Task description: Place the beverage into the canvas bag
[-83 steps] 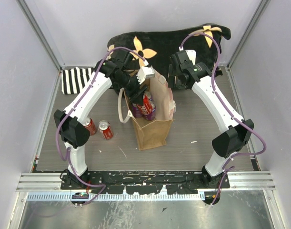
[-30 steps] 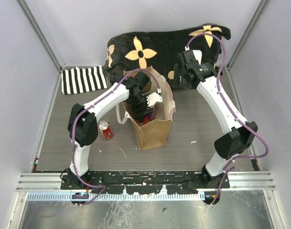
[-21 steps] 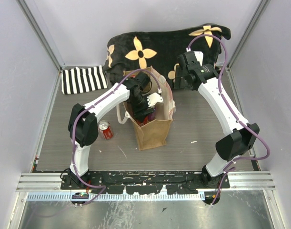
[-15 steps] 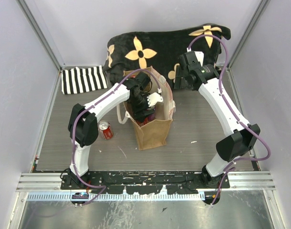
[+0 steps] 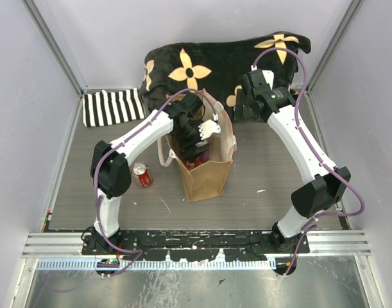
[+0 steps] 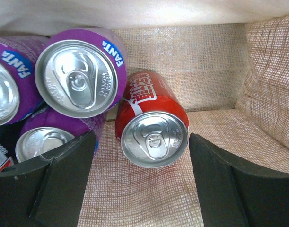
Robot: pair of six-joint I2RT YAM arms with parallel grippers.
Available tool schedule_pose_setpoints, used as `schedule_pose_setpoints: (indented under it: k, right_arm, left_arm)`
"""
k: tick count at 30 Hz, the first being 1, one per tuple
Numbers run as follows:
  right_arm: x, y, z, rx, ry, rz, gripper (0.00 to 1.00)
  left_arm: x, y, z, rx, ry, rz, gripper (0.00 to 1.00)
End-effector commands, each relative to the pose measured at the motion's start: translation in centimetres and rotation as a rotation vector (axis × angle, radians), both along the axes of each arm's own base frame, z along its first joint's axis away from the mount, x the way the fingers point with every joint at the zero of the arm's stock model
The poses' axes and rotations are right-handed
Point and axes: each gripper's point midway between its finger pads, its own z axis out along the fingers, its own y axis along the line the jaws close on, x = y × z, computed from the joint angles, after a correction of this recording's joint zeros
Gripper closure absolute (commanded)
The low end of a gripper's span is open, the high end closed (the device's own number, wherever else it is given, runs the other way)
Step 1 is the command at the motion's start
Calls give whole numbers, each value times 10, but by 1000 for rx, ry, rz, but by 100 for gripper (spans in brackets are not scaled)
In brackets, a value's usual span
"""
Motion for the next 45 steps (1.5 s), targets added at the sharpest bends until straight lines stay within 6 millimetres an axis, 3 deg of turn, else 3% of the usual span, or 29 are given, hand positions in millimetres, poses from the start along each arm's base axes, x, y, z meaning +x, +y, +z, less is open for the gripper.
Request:
schedule_pose_setpoints:
  k: [1,6,10,14,18,20,23,25,27,31,37,45]
  right_arm:
    - [-2,0,24,55,-82,-12,0]
    - [0,2,28,71,-100,-15,0]
    - [2,2,31,84,-119,-30,0]
    - [5,4,33,97,-136,-38,0]
    - [9,7,31,109,-138,-34,0]
    - [11,9,28,115,-136,-34,0]
    - [12,12,24,128,-133,-37,0]
    - [12,14,18,137,-123,-38,0]
    - [12,15,14,146,-117,-36,0]
    - [14,18,10,152,-107,-32,0]
    - [9,15,9,148,-101,-43,0]
    - [3,14,7,158,-97,-51,0]
  left_arm:
    - [5,-7,51,-98,-89,13,11]
    - [23,-7,90,-181,-212,75,8]
    - [49,10,134,-300,-261,237,8]
    - [71,45,178,-439,-313,420,7]
    - [82,109,204,-455,-363,609,1]
    - [81,148,196,-386,-332,714,2]
    - [68,208,163,-266,-190,876,2]
    - [52,237,137,-194,-69,954,2]
    - [32,254,114,-131,36,982,0]
    - [2,269,76,-25,101,942,0]
    - [-17,278,40,63,142,915,1]
    - [-17,292,11,138,107,908,0]
